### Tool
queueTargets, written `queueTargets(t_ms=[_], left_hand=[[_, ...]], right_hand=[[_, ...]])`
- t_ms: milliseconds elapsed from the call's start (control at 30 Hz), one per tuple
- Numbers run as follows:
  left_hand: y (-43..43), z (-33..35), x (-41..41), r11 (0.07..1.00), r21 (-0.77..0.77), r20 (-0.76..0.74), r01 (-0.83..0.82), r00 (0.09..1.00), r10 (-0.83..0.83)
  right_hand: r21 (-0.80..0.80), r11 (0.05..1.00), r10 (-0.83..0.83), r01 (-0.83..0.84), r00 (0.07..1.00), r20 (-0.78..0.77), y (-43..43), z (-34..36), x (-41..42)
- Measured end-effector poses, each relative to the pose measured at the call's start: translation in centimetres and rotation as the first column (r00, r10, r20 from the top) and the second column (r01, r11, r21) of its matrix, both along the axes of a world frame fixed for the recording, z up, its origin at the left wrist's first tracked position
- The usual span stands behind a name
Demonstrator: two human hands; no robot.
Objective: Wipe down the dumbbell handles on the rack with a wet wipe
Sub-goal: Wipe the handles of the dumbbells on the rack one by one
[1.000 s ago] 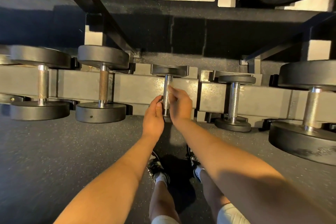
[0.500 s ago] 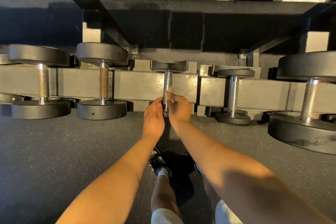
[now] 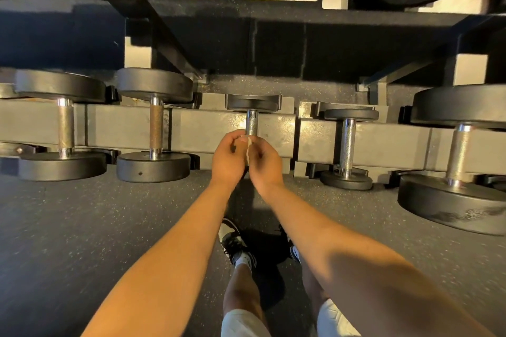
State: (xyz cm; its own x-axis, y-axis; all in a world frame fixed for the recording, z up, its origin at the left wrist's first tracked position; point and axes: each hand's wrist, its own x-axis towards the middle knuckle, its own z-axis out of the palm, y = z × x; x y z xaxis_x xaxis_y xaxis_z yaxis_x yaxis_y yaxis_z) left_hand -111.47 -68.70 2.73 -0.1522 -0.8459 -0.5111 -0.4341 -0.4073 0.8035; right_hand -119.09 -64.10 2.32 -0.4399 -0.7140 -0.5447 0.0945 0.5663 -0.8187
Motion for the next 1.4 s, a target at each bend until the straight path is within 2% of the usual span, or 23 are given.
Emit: queueTargets(t_ms=[100,200,233,333,433,667,767,867,933,1000,1100,1200,1400], left_hand=[[-1.0,-0.7,-0.4,1.000,0.006,0.005,-0.008,1.000,0.008],[-2.1,-1.2,-0.6,0.994,-0.078,0.048,-0.072,0.996,0.076],[-2.5,-1.4,-1.0,0.991,-0.102,0.042,-0.083,0.995,0.088],[-3.0,-1.8,-2.5,0.988,-0.150,0.022,-0.045,0.999,0.049],[-2.8,-1.8,-3.5,0.981,-0.173,0.039,-0.091,0.994,0.099],[0.4,-2.7,-0.6,0.993,-0.117,0.084,-0.022,0.996,0.032],[-0.9,-2.4,-1.6,0.985,-0.139,0.036,-0.104,0.993,0.110],[-2.4,-1.8,-4.2,0.974,-0.111,-0.092,-0.196,0.978,0.187],[-2.3,-2.1,-4.7,0.981,-0.103,-0.113,-0.167,0.981,0.155],[-1.7,-2.5,-4.0,0.985,-0.145,-0.070,-0.093,0.994,0.084],[-1.1,-2.6,-2.8,0.984,-0.177,0.029,-0.015,0.999,0.020],[-0.1,-2.5,-1.8,0.993,-0.117,0.100,0.016,0.995,-0.004],[0.6,-2.3,-0.1,0.998,-0.020,0.058,-0.051,0.997,0.052]], right_hand=[[-0.026,0.999,-0.034,0.035,0.998,0.055,-0.2,-0.3,-0.7],[-0.003,0.999,-0.037,0.037,0.991,-0.125,0.2,-0.9,-2.1],[0.000,1.000,-0.030,0.030,0.989,-0.144,0.2,-1.2,-2.6],[0.014,1.000,-0.020,0.020,0.999,-0.050,-0.9,-2.0,-2.7],[0.005,0.998,-0.066,0.066,0.998,-0.026,-1.6,-1.8,-2.0],[0.074,0.992,-0.106,0.100,0.991,0.086,-1.3,-1.2,-2.3],[0.075,0.990,-0.131,0.121,0.981,0.143,-1.4,-1.4,-2.5],[0.079,0.982,-0.183,0.171,0.968,0.170,-1.4,-1.9,-2.3],[0.090,0.979,-0.199,0.185,0.963,0.180,-1.2,-2.1,-2.1],[0.091,0.978,-0.201,0.186,0.960,0.197,-0.9,-1.8,-1.9],[0.100,0.982,-0.178,0.163,0.971,0.162,-0.6,-1.2,-2.0],[0.120,0.983,-0.151,0.137,0.983,0.109,0.1,-0.7,-1.8],[0.146,0.983,-0.113,0.110,0.994,0.010,0.7,-0.9,-0.4]])
